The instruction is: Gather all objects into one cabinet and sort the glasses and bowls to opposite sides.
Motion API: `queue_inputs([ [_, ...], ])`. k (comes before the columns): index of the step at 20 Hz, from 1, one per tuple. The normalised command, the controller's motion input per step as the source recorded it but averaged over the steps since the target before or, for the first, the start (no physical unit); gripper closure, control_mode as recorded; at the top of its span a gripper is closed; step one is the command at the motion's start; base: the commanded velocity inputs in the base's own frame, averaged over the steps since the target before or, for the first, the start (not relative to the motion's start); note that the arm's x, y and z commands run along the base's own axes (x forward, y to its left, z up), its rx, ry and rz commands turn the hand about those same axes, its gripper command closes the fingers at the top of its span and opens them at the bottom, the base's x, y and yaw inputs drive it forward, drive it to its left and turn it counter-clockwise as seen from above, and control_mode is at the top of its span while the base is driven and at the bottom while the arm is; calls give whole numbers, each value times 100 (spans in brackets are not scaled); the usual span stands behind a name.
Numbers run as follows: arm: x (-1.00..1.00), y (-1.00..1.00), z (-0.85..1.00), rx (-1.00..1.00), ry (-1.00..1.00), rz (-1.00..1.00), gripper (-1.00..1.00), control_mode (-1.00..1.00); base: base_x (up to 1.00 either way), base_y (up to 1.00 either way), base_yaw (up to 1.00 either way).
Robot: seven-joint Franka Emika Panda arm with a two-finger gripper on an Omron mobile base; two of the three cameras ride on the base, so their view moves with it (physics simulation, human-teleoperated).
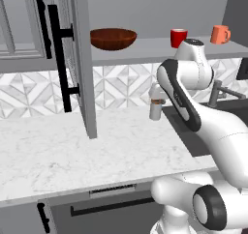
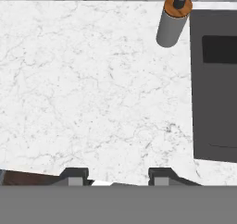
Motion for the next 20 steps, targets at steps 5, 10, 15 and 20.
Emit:
queue_inputs([
  [5,0,0,0,0,0,0,-100,100,-14,0,0],
  [10,0,0,0,0,0,0,-100,100,-89,-5,2],
  [15,0,0,0,0,0,0,-100,100,-99,-12,3],
  [20,0,0,0,0,0,0,-100,100,-83,-8,4],
])
